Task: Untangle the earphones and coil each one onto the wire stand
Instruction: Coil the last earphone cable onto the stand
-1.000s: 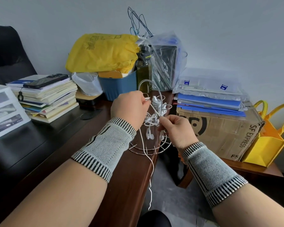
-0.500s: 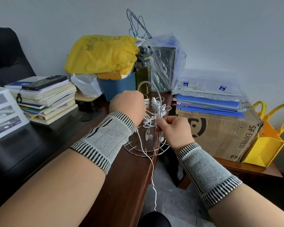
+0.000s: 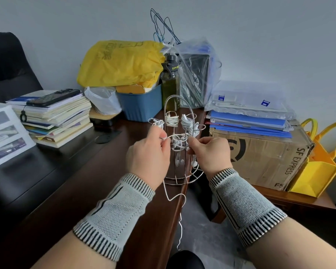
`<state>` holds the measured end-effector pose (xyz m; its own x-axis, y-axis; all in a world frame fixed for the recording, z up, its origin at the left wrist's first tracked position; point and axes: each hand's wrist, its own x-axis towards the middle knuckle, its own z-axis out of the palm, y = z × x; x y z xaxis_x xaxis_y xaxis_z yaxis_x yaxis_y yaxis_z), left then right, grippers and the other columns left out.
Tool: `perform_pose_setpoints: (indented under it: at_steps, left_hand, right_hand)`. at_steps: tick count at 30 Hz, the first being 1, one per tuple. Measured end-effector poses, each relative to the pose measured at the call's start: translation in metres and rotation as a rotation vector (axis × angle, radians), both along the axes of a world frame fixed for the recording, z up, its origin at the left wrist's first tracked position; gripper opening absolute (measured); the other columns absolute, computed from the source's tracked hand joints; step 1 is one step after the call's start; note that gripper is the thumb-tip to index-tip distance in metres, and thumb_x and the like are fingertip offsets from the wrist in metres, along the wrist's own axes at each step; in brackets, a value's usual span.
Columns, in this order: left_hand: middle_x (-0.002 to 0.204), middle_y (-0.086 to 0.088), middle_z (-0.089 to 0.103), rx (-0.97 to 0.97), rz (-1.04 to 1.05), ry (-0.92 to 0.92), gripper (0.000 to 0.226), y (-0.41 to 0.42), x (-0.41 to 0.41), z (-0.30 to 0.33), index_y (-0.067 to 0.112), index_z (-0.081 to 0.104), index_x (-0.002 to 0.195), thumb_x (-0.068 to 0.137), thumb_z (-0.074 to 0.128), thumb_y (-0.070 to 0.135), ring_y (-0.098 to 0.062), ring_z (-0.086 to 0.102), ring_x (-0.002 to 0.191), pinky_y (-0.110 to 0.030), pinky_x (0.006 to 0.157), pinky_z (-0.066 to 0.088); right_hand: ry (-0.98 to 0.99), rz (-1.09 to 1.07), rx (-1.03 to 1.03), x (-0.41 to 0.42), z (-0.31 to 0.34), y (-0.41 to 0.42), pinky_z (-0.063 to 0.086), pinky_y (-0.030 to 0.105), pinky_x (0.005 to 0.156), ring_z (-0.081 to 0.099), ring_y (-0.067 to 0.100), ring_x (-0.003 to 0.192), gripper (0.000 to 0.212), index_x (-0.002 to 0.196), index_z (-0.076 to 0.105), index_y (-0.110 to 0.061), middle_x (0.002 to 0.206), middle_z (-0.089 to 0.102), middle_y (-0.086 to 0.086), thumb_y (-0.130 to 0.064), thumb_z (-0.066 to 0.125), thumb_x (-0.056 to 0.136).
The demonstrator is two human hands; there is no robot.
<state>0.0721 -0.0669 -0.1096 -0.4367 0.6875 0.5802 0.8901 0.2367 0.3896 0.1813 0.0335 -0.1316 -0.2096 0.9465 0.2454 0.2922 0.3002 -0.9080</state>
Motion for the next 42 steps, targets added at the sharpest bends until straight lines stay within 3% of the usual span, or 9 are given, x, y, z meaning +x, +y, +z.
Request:
perform_pose_setpoints:
  at_steps: [9, 16, 18, 24, 28, 32, 37, 39, 42]
  left_hand:
    - [0.090, 0.004, 0.074, 0.048, 0.098, -0.334, 0.018, 0.020, 0.008, -0.018, 0.025, 0.062, 0.093, 0.096, 0.051, 0.039, -0.020, 0.067, 0.088, -0.034, 0.078, 0.053]
    - [0.077, 0.008, 0.072, 0.113, 0.119, -0.410, 0.027, 0.024, 0.012, -0.019, 0.022, 0.071, 0.085, 0.095, 0.053, 0.039, -0.012, 0.063, 0.076, -0.022, 0.065, 0.038]
    - [0.074, 0.007, 0.071, 0.158, 0.118, -0.536, 0.026, 0.024, 0.014, -0.020, 0.019, 0.074, 0.081, 0.093, 0.058, 0.037, -0.012, 0.062, 0.070, -0.022, 0.062, 0.040]
    - [0.061, 0.006, 0.070, 0.408, 0.095, -1.184, 0.024, 0.026, 0.021, -0.022, 0.022, 0.068, 0.059, 0.082, 0.073, 0.023, -0.004, 0.052, 0.046, -0.020, 0.051, 0.044]
    - [0.069, 0.001, 0.071, 0.445, 0.102, -1.344, 0.017, 0.024, 0.023, -0.020, 0.011, 0.066, 0.066, 0.083, 0.070, 0.013, -0.002, 0.042, 0.034, -0.013, 0.038, 0.032]
    - [0.073, -0.006, 0.068, 0.437, 0.066, -1.408, 0.016, 0.018, 0.025, -0.017, 0.006, 0.058, 0.070, 0.086, 0.063, 0.008, -0.001, 0.041, 0.034, -0.012, 0.035, 0.030]
    - [0.085, 0.000, 0.074, 0.408, -0.036, -1.422, 0.016, 0.009, 0.024, -0.015, 0.011, 0.055, 0.075, 0.091, 0.057, 0.010, -0.006, 0.067, 0.067, -0.017, 0.053, 0.047]
    - [0.089, -0.001, 0.075, 0.368, -0.112, -1.403, 0.023, 0.003, 0.023, -0.016, 0.013, 0.051, 0.069, 0.091, 0.057, 0.008, -0.011, 0.072, 0.079, -0.025, 0.070, 0.052]
    - [0.095, 0.000, 0.075, 0.303, -0.183, -1.269, 0.035, -0.004, 0.020, -0.022, 0.020, 0.062, 0.053, 0.087, 0.068, 0.015, -0.015, 0.070, 0.094, -0.034, 0.084, 0.053]
  right_hand:
    - [-0.084, -0.084, 0.035, -0.006, 0.000, -0.006, 0.036, 0.021, 0.049, 0.050, 0.008, 0.042, 0.039, 0.062, 0.071, -0.012, 0.050, 0.062, 0.000, -0.039, 0.060, 0.088]
    - [-0.096, -0.145, 0.018, -0.010, 0.003, -0.010, 0.035, 0.021, 0.047, 0.049, 0.009, 0.043, 0.040, 0.061, 0.070, -0.014, 0.046, 0.055, -0.004, -0.039, 0.059, 0.090]
    - [-0.101, -0.153, 0.016, -0.011, 0.004, -0.011, 0.034, 0.021, 0.047, 0.050, 0.009, 0.044, 0.040, 0.060, 0.070, -0.014, 0.045, 0.055, -0.005, -0.038, 0.059, 0.089]
    - [-0.039, -0.147, -0.034, -0.013, 0.003, -0.011, 0.037, 0.022, 0.054, 0.050, 0.011, 0.046, 0.040, 0.052, 0.064, -0.016, 0.046, 0.054, -0.003, -0.036, 0.061, 0.087]
    - [-0.001, -0.131, -0.062, -0.013, 0.002, -0.011, 0.037, 0.021, 0.052, 0.053, 0.012, 0.048, 0.038, 0.054, 0.066, -0.014, 0.048, 0.058, -0.001, -0.036, 0.063, 0.085]
    - [0.045, -0.134, -0.091, -0.013, 0.003, -0.008, 0.047, 0.030, 0.055, 0.057, 0.019, 0.052, 0.040, 0.052, 0.065, -0.008, 0.056, 0.066, 0.009, -0.034, 0.066, 0.082]
    - [0.124, -0.086, -0.144, -0.011, 0.001, -0.009, 0.047, 0.032, 0.056, 0.054, 0.019, 0.049, 0.039, 0.061, 0.069, 0.001, 0.063, 0.068, 0.018, -0.032, 0.066, 0.082]
    - [0.167, -0.055, -0.160, -0.007, -0.001, -0.009, 0.051, 0.032, 0.061, 0.061, 0.022, 0.056, 0.035, 0.064, 0.070, -0.001, 0.066, 0.070, 0.015, -0.030, 0.066, 0.084]
    - [0.190, 0.000, -0.120, -0.001, -0.006, -0.012, 0.051, 0.025, 0.060, 0.064, 0.016, 0.062, 0.024, 0.067, 0.070, -0.007, 0.069, 0.071, 0.009, -0.022, 0.066, 0.085]
